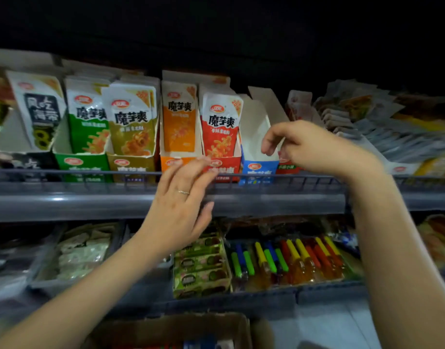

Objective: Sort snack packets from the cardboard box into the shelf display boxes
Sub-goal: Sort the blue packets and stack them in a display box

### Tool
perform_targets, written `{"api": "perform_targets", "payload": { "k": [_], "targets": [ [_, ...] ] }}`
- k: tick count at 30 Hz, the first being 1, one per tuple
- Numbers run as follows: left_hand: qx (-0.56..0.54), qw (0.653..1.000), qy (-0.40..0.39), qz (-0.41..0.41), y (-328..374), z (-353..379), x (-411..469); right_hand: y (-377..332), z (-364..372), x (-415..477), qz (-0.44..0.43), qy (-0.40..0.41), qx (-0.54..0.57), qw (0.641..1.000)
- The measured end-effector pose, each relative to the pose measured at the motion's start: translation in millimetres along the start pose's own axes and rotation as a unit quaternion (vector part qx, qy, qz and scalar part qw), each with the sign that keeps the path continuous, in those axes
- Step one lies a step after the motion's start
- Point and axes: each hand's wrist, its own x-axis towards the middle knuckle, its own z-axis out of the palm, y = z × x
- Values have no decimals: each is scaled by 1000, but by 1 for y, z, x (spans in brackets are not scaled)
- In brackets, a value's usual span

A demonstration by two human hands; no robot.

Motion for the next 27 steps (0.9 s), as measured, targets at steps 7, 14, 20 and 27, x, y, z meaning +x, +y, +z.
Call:
{"api": "perform_targets", "payload": {
  "k": [7,14,20,27],
  "targets": [
    [-67,987,-110,91,7,-62,-64,-35,41,-62,-6,-37,67,997],
    [-120,963,-241,13,7,-87,-116,-44,165,-121,25,-165,120,979],
    [-147,885,-440,38,26,-78,-210,-52,261,-145,59,-305,145,939],
    [-165,833,-528,-20,10,-98,-299,-34,371,-221,150,-435,163,873]
  ]
}}
